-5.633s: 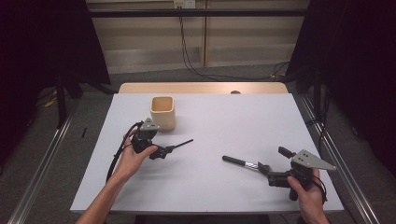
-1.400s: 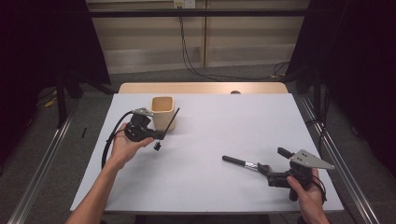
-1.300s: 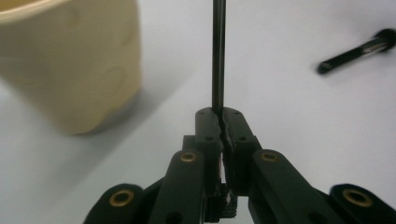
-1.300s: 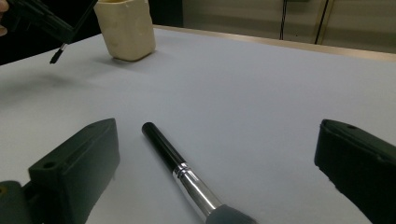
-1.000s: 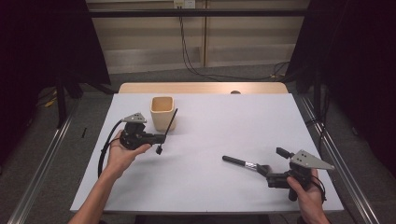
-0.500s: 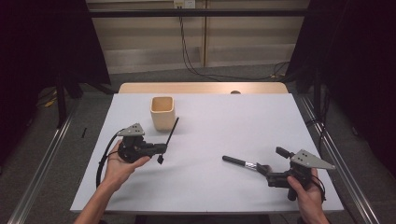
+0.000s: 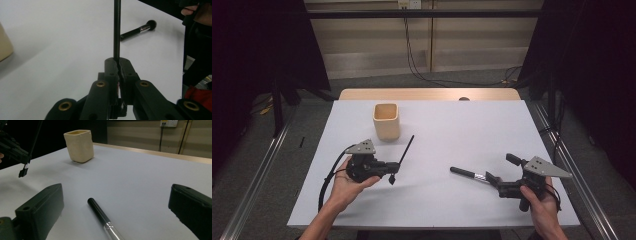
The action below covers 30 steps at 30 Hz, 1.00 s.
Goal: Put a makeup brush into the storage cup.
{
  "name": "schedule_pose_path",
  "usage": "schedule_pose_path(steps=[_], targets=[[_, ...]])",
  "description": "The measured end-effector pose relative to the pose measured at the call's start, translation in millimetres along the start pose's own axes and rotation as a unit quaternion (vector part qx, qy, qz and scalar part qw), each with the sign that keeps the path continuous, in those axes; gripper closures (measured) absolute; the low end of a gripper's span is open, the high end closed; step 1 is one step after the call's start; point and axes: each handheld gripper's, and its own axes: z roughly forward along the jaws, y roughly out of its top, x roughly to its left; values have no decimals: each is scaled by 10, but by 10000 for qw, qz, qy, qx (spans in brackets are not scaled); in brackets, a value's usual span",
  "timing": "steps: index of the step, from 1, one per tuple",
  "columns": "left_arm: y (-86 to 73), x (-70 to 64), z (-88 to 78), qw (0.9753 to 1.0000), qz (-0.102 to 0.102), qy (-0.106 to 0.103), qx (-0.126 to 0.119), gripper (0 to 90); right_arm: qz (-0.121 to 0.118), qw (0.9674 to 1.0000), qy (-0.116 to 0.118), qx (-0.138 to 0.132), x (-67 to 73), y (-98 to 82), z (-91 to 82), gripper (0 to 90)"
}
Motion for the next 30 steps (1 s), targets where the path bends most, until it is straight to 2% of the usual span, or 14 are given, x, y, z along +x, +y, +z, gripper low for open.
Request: schedule_pose_path(steps=[5,13,16,19,22,25,27,30], targets=[[-10,-65,63,9999,18,-134,20,861,0,9999,148,1,51,61,51,0],[22,-196,187,9990,152,-397,157,861,-225,9984,502,130,167,108,220,0],[49,-228,208,9985,156,-497,178,862,-182,9979,615,92,181,155,261,0],[79,-255,229,9982,172,-534,196,862,-248,9972,698,67,198,203,302,0],[97,-272,258,9977,208,-593,234,861,-323,9957,850,166,234,222,365,0],[112,-293,296,9972,233,-634,319,862,-374,9923,1133,319,280,210,432,0],[124,-307,330,9969,199,-676,356,861,-324,9914,1214,358,322,199,464,0],[168,-351,395,9959,273,-719,481,862,-285,9898,1327,424,381,200,499,0]])
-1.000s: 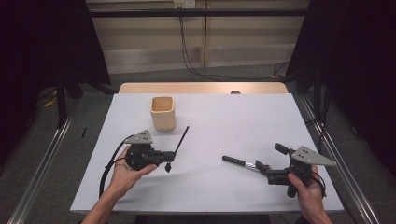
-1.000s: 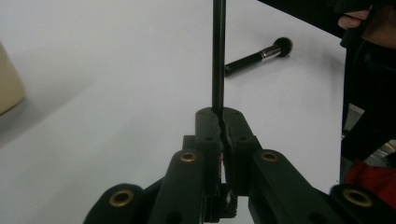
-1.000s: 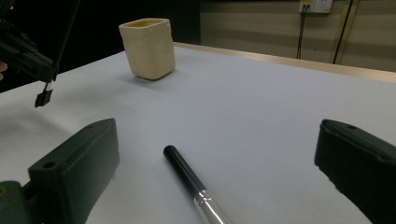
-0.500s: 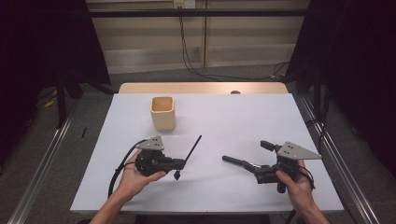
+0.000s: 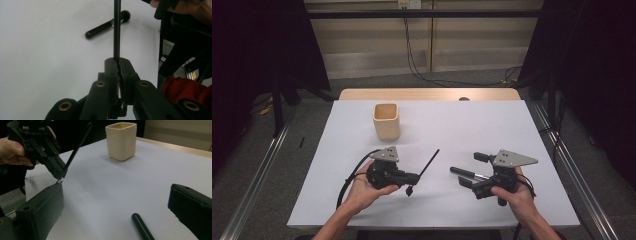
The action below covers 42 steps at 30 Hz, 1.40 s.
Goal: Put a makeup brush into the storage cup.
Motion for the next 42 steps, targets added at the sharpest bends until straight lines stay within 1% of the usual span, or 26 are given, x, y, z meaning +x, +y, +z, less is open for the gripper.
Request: schedule_pose_path(steps=[2,5,8,9,12,13,15,16,18,20,21,22,23,24,26,27,29,31,32,33,34,35,37,39,40,42], targets=[[50,-22,44,9999,65,-54,80,862,-68,9999,66,46,28,9,26,6],[103,-41,96,9996,164,-68,220,861,-43,9997,205,121,48,39,72,7],[143,-47,148,9991,158,26,400,862,-110,9993,318,162,50,80,118,6],[149,-47,162,9990,147,41,409,861,-98,9992,343,189,48,92,134,6],[176,-51,177,9985,156,64,530,862,-82,9979,470,428,41,129,173,6],[188,-54,175,9983,171,47,558,862,-96,9979,469,436,41,133,182,6],[212,-64,174,9974,256,27,671,862,-118,9973,509,521,40,142,194,8],[226,-67,163,9965,311,19,777,862,-135,9968,539,570,39,146,199,11],[244,-75,154,9959,325,0,840,862,-125,9952,620,743,29,162,206,14],[268,-88,141,9942,379,-9,1004,861,-142,9939,674,857,20,174,209,14],[282,-90,138,9929,443,1,1108,862,-158,9935,688,898,16,177,213,14],[289,-97,142,9923,460,3,1147,862,-174,9927,690,969,12,182,218,15],[310,-108,133,9902,514,98,1296,862,-203,9920,703,1032,9,186,226,17],[308,-103,143,9910,505,16,1236,861,-216,9911,722,1094,6,189,234,18],[329,-101,147,9886,576,60,1390,861,-289,9890,752,1243,-5,197,255,18],[329,-105,152,9887,561,84,1388,861,-317,9872,800,1340,-7,202,268,17],[328,-103,167,9876,558,95,1463,862,-350,9852,842,1451,-6,205,287,18],[325,-97,178,9860,564,107,1566,862,-457,9836,814,1542,7,205,302,19],[326,-92,182,9853,556,104,1613,862,-454,9819,894,1610,4,203,313,19],[327,-100,185,9844,547,178,1664,861,-442,9807,956,1647,4,201,320,20],[325,-98,191,9837,553,116,1705,862,-465,9803,950,1667,5,200,325,20],[327,-104,193,9824,572,137,1772,861,-514,9794,939,1713,-1,200,332,20],[333,-108,200,9797,647,139,1894,862,-494,9774,987,1802,-14,206,345,20],[347,-111,205,9772,691,103,2006,861,-548,9756,1024,1863,-15,221,357,20],[359,-110,206,9748,767,143,2088,862,-564,9739,1067,1921,-11,233,365,20],[380,-108,212,9722,825,117,2187,861,-625,9710,1145,2005,-2,259,381,20]])
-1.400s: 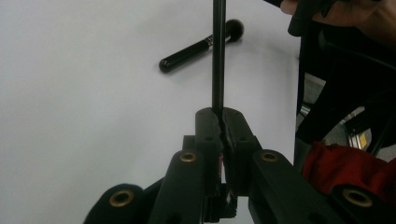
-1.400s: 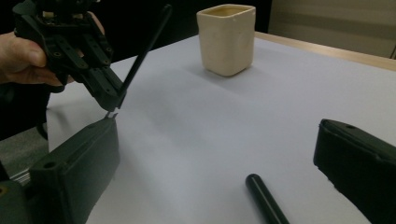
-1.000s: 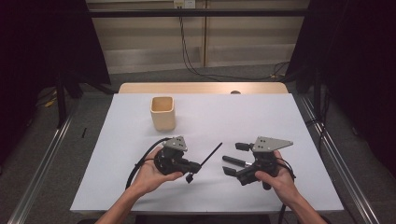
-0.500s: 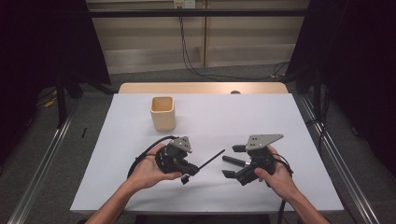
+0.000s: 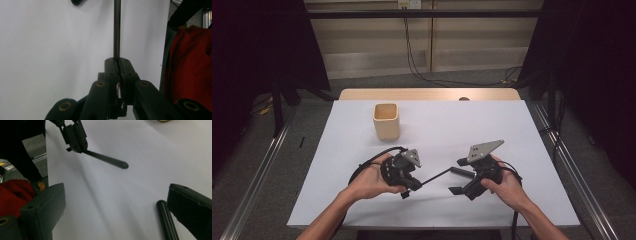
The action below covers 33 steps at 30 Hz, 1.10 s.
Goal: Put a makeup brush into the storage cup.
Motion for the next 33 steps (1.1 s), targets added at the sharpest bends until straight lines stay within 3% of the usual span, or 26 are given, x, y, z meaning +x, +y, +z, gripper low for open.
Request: schedule_pose_path(steps=[8,14,17,24,30,31,33], targets=[[62,1,-28,9988,158,17,468,861,-344,9984,112,443,4,75,79,24],[93,-6,-12,9966,323,62,762,861,-406,9965,213,693,-30,135,140,34],[102,-8,15,9951,279,102,943,861,-443,9951,271,846,-52,158,168,40],[141,5,51,9915,367,-6,1248,861,-618,9881,509,1316,-89,211,238,39],[169,-13,69,9903,427,-43,1325,861,-762,9803,531,1741,-70,260,334,37],[174,-4,69,9891,490,-70,1389,861,-775,9799,496,1773,-69,268,346,38],[166,-8,87,9895,468,-48,1364,861,-836,9769,515,1898,-70,280,373,52]])
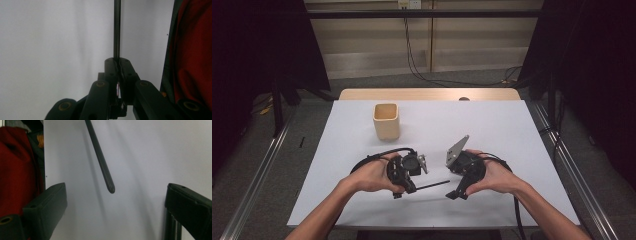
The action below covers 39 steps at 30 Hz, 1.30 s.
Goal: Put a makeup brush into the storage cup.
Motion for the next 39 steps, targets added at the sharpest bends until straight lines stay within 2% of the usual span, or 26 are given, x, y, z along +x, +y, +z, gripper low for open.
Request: schedule_pose_path(steps=[1,2,4,5,8,9,11,12,16,20,21,25,27,29,31,34,39], targets=[[1,3,3,10000,-19,-61,4,861,18,10000,-12,80,3,9,3,76],[1,-5,14,10000,-39,9,-18,860,3,9999,43,146,-5,16,7,103],[6,1,15,10000,-42,-56,-9,861,36,9997,114,213,-21,29,13,165],[7,-1,17,10000,-51,-22,-32,861,8,9995,171,249,-30,34,15,209],[10,-1,11,9999,-33,-39,-87,860,19,9990,313,326,-43,62,9,303],[11,2,9,10000,-19,-34,-83,860,-40,9991,331,267,-51,72,12,360],[6,-2,20,9999,-41,-61,-113,860,-85,9988,367,318,-54,101,18,415],[5,-6,29,9999,-39,10,-119,861,-87,9983,436,374,-53,111,20,437],[-5,7,44,9999,3,-79,-122,861,-87,9981,490,373,-59,147,34,488],[-19,4,52,9999,13,-73,-130,861,-91,9982,447,389,-64,174,45,543],[-21,1,54,9999,11,-19,-155,860,-100,9981,486,372,-63,182,45,570],[-26,2,54,9997,-21,-87,-231,860,-157,9975,535,426,-55,200,60,619],[-21,-6,61,9998,15,18,-212,860,-172,9976,521,433,-45,210,71,650],[-14,-6,67,9998,52,-57,-195,860,-198,9974,559,416,-37,212,75,676],[-14,-15,83,9998,26,15,-221,861,-243,9972,585,405,-37,214,78,707],[-14,4,89,9997,-28,-52,-228,860,-235,9972,592,380,-39,216,75,746],[-8,11,103,9998,22,-65,-185,860,-240,9969,622,411,-45,214,96,817]])
